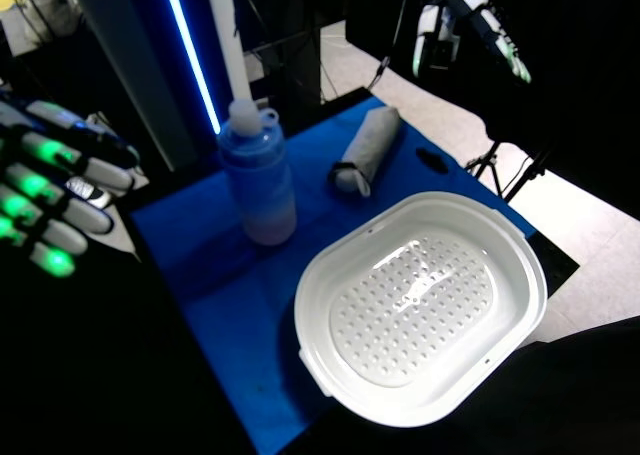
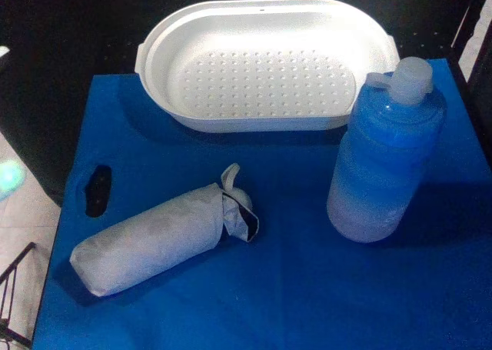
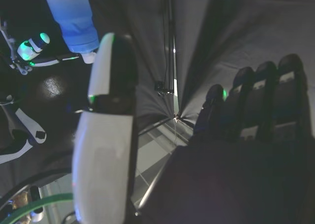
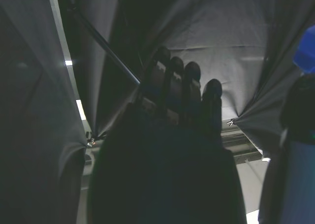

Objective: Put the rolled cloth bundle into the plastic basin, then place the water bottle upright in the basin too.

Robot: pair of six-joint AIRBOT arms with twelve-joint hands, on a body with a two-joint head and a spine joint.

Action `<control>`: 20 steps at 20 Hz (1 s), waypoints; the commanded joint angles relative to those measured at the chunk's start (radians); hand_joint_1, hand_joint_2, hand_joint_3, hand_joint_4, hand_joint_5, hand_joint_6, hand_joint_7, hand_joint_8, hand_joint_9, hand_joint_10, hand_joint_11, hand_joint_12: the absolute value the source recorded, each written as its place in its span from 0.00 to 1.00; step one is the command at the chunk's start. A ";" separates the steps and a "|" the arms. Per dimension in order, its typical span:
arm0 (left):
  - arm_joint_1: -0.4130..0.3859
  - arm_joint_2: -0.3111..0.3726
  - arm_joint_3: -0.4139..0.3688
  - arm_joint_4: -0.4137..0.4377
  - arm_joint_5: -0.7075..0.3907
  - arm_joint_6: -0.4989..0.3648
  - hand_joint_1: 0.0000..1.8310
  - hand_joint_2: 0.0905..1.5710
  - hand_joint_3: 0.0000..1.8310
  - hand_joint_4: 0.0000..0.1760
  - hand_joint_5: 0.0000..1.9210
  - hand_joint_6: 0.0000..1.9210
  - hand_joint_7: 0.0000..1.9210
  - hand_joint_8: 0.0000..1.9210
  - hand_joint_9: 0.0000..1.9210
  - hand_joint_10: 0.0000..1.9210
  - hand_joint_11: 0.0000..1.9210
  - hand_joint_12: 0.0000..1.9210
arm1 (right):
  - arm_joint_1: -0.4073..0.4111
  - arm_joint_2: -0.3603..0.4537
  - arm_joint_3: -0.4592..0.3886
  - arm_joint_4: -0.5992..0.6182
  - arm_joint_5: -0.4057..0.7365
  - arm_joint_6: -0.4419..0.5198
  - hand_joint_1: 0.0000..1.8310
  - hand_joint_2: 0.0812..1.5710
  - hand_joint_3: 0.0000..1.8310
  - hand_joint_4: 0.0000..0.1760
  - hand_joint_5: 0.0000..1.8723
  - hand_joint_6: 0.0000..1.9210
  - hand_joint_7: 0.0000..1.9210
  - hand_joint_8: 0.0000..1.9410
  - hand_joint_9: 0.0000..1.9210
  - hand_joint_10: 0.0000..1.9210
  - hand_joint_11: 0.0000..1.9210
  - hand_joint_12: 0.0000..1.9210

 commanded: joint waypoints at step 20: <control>-0.401 0.029 0.125 0.527 0.374 -0.128 0.30 0.49 0.00 1.00 0.02 0.00 0.03 0.00 0.03 0.00 0.03 0.02 | 0.011 0.000 0.021 0.004 0.076 0.008 0.07 0.83 0.00 0.88 0.18 0.00 0.10 0.00 0.06 0.00 0.07 0.01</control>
